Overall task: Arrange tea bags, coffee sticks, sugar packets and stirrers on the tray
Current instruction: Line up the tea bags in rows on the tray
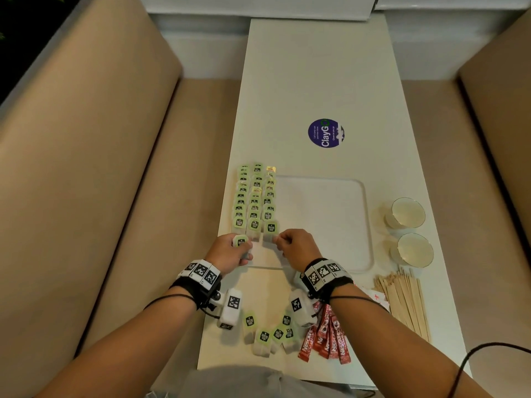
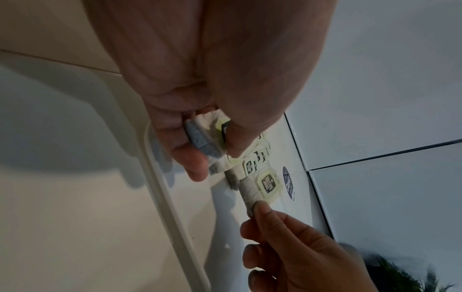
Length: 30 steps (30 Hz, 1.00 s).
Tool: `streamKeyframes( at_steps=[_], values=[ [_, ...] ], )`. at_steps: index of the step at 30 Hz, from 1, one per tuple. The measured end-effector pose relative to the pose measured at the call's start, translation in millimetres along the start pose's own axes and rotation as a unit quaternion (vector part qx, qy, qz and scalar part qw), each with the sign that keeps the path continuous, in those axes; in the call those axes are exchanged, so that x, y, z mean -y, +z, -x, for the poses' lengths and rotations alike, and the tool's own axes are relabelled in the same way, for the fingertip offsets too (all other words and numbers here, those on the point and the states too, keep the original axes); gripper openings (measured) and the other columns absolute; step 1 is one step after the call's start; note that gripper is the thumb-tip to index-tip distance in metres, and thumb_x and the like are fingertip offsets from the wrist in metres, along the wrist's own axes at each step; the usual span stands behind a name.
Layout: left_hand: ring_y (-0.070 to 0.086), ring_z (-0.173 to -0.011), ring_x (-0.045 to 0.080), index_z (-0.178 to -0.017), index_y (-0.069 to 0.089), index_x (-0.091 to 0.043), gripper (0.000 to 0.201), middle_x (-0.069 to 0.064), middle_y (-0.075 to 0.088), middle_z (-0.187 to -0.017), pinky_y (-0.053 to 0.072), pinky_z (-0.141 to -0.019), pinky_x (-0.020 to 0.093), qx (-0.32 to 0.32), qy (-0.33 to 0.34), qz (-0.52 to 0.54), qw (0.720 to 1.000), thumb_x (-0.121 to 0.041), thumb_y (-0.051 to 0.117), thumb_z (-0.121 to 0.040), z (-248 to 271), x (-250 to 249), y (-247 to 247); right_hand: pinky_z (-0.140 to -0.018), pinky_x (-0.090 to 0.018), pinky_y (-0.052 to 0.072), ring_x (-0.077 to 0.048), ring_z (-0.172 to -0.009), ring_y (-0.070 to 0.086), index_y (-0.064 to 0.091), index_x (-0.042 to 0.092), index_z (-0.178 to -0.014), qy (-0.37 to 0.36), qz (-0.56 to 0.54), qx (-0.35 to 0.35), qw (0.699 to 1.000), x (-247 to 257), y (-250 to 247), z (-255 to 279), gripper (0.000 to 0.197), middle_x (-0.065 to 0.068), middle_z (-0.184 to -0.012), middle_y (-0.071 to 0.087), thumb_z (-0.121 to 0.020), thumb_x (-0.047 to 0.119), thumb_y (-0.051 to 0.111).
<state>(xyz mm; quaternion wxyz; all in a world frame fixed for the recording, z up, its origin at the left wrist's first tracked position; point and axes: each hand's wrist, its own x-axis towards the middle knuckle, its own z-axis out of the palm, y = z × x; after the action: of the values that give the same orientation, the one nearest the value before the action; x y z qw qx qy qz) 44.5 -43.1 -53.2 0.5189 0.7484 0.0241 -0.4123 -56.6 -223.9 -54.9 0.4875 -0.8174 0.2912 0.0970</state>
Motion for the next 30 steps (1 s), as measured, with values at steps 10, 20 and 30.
streamKeyframes(
  at_steps=[10,20,30],
  values=[
    [0.070,-0.075,0.023,-0.099,0.068,-0.004,0.007,0.012,0.065,-0.080,0.056,-0.063,0.028,0.012,-0.002,-0.001,1.000,-0.010,0.066,-0.096,-5.4,-5.8,5.6,-0.059,-0.033,0.049,-0.018,-0.054,0.052,0.066,0.009,-0.062,0.046,0.057,0.031,0.997,-2.8,5.9,-23.3,0.041,-0.006,-0.059,0.062,-0.095,0.035,0.064],
    [0.061,-0.064,0.017,-0.098,0.069,-0.009,0.007,0.007,0.066,-0.076,0.051,-0.060,0.029,-0.012,0.020,-0.067,0.997,-0.007,0.069,-0.092,-3.7,-9.4,-7.4,-0.055,-0.031,0.047,-0.017,-0.052,0.052,0.061,0.015,-0.054,0.065,0.072,0.013,0.995,2.1,10.5,-30.2,0.045,0.000,-0.054,0.059,-0.093,0.037,0.065],
    [0.061,-0.074,0.017,-0.093,0.072,-0.009,0.022,0.003,0.070,-0.087,0.047,-0.064,0.024,-0.079,0.050,-0.214,0.972,-0.002,0.082,-0.076,-23.8,-13.0,-34.1,-0.052,-0.027,0.045,-0.016,-0.056,0.053,0.063,0.014,-0.070,0.075,0.066,-0.021,0.995,11.6,9.5,-20.7,0.050,0.000,-0.065,0.064,-0.081,0.062,0.069]
  ],
)
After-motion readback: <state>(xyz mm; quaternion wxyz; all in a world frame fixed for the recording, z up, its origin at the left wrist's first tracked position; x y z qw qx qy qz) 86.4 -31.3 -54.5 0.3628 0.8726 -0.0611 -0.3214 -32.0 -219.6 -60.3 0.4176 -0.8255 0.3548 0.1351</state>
